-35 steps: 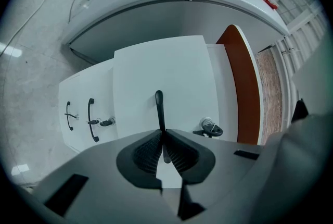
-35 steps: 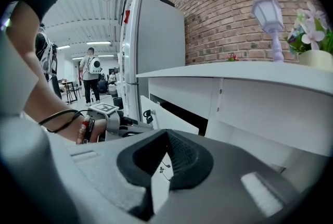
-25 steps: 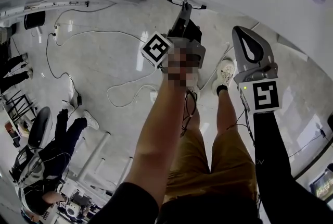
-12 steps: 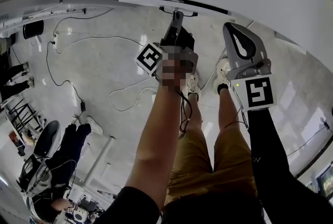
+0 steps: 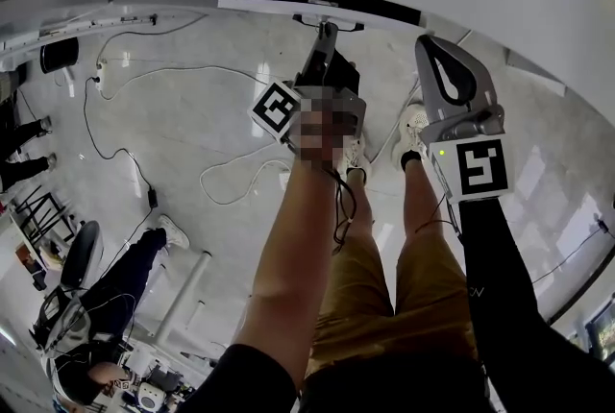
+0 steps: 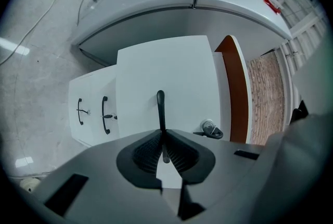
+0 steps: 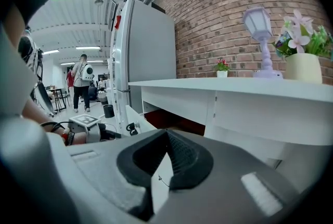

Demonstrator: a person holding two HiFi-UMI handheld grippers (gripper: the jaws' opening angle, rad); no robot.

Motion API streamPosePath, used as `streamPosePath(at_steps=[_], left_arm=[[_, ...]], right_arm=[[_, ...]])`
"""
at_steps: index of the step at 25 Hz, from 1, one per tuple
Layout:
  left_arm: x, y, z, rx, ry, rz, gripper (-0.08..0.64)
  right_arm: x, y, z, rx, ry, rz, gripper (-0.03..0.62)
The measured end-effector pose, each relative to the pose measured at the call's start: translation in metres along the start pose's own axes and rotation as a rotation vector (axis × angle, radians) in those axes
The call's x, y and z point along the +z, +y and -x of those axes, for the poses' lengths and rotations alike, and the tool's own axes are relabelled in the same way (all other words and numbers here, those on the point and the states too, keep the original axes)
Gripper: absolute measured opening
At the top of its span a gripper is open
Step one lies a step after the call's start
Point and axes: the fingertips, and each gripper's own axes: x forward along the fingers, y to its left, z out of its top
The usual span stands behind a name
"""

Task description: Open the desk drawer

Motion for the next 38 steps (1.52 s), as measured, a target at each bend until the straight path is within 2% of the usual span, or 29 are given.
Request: streamPosePath(at_steps=[6,28,38], left_arm=[[-0.002,0.001,0.010,0.002,0.006,-0.004,0.029],[-0.007,0.012,0.035,0.024,-0.032,0.004,0.029],[-0.014,0.005,0.059,0.020,-0.031,0.018,0.029]], right_arm=[[-0.011,-0.003,0.008,0.014,0.045,0.059,-0.002],[-0.011,-0.003,0.012,0.029,0.032,0.049,-0.002],[-0.007,0.020,0.028,0.043,0.036,0.060,-0.002]])
